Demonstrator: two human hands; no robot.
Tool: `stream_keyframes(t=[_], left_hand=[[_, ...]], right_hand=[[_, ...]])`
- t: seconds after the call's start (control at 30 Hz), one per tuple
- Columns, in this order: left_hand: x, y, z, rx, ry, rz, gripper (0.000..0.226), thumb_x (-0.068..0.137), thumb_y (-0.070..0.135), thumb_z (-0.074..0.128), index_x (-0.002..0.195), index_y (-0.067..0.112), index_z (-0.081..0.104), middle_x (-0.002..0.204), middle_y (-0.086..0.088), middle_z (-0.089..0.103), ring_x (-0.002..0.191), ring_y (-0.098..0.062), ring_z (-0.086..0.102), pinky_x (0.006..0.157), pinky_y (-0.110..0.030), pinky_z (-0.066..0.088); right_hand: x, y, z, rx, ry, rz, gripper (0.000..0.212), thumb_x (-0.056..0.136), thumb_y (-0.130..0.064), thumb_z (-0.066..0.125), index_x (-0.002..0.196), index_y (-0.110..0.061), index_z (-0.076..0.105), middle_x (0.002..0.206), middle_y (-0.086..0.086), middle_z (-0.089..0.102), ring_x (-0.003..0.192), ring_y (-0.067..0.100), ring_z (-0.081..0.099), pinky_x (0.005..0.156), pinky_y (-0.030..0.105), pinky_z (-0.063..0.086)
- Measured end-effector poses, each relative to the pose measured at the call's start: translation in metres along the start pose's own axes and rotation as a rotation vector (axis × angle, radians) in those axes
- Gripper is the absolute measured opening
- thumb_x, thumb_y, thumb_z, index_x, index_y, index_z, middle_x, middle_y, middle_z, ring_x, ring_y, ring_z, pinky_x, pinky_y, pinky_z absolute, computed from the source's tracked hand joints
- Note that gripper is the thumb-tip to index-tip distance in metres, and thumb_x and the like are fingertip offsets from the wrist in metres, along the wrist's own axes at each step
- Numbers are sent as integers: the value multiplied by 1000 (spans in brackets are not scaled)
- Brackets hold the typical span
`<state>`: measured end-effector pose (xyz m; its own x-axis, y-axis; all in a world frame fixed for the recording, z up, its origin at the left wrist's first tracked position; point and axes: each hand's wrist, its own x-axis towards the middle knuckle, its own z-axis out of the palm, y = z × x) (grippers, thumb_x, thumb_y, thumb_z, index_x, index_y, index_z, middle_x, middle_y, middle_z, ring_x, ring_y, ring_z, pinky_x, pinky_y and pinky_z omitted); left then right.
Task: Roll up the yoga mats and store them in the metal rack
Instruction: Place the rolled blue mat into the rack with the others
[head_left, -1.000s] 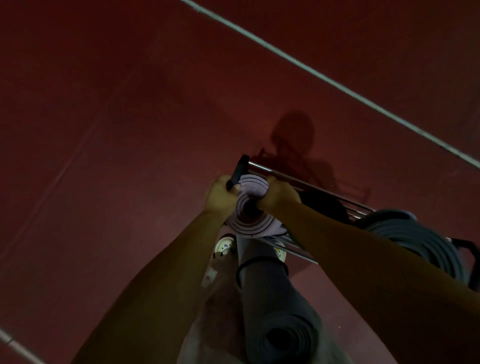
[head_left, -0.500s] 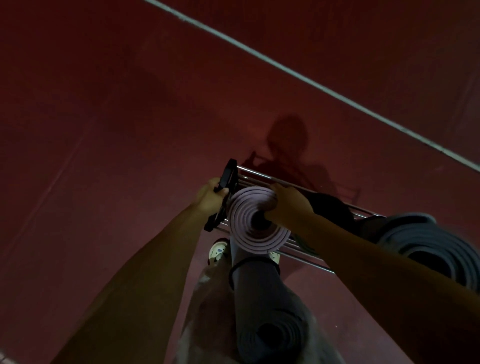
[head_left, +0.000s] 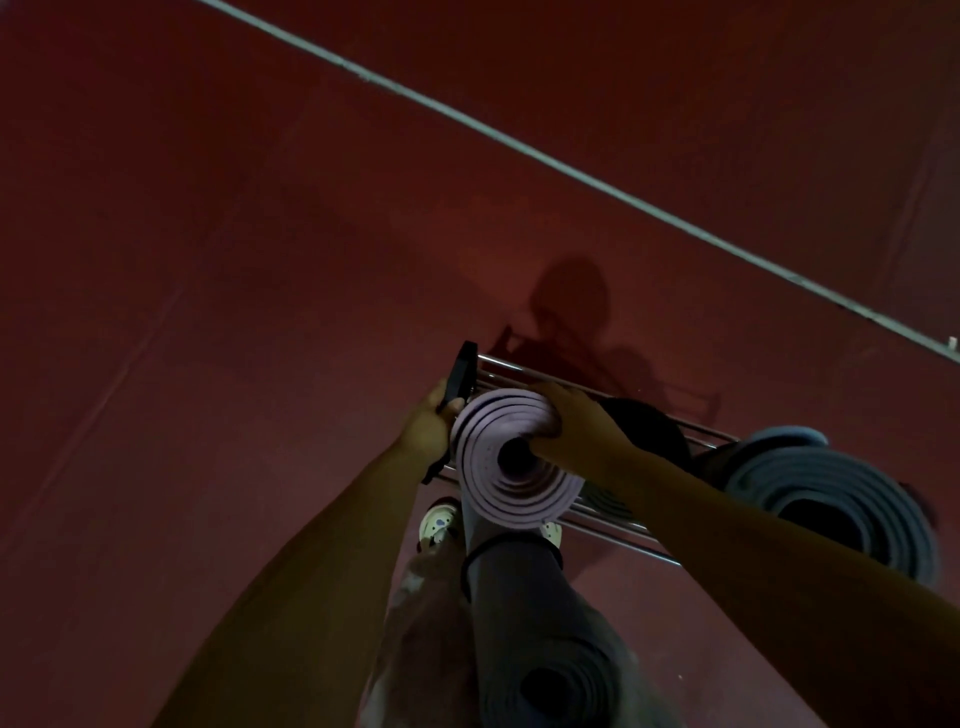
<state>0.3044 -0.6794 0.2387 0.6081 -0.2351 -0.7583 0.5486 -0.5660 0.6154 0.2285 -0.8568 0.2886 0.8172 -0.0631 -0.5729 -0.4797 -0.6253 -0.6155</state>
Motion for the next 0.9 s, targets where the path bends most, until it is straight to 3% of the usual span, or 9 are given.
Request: stream_keyframes(t=[0.07,0.13,0.2,0.27,0.37,0.5,0.57,0.7,0.9], left_hand=[[-6,6,2,9,13,-8,39,103,16,33,140,3,38,109,-19,66,86,-18,59,77,-30,41],[-15,11,2,-2,34,15,53,102,35,34,151,19,20,150,-12,35,131,-27,41,100,-36,34],[-31,15,4,-62,38,129,64,98,46,39,152,26,11,158,-1,17,142,-22,23,109,-35,28],[-48,13,8,75,-46,299,78,89,43,59,151,30,13,158,3,14,143,-16,20,111,-37,29],[-45,-9,12,376,-10,358,94,74,36,78,148,36,20,155,3,20,142,-19,23,108,-45,36],[-42,1,17,334,124,264,80,75,19,69,144,30,28,144,-6,35,126,-30,43,96,-49,47],[-43,6,21,363,180,236,74,75,12,65,141,25,33,138,-10,40,115,-32,50,87,-46,51],[-44,14,23,438,205,248,65,80,7,62,139,14,34,133,-17,41,100,-33,55,74,-36,46],[-40,24,19,428,157,216,57,83,5,59,134,8,35,131,-20,39,84,-22,48,70,-30,40]], right_hand=[[5,1,4,0,6,5,67,78,-14,70,139,-14,41,132,10,53,118,29,53,85,27,40],[7,3,5,-6,17,28,68,78,-15,70,139,-13,40,134,11,50,117,28,53,83,24,39],[8,6,4,40,-1,64,71,79,-16,71,141,-13,36,135,12,47,116,28,52,81,26,40],[11,5,3,124,-69,79,72,81,-13,70,143,-11,32,133,12,47,116,28,53,82,28,42],[19,-4,-2,220,-178,149,42,92,-4,51,133,2,45,129,20,52,120,34,51,88,32,40],[15,10,-24,297,228,329,33,97,-14,39,121,-3,58,124,15,56,105,28,52,86,30,39],[11,31,-34,0,376,485,43,92,-28,46,130,-9,47,134,18,45,119,35,44,100,42,38],[-1,55,-34,-134,-71,653,99,75,-30,74,149,-20,10,144,22,28,129,42,37,97,48,45],[1,72,-22,-173,51,670,96,75,-14,76,147,-24,13,129,23,47,113,42,53,88,50,51]])
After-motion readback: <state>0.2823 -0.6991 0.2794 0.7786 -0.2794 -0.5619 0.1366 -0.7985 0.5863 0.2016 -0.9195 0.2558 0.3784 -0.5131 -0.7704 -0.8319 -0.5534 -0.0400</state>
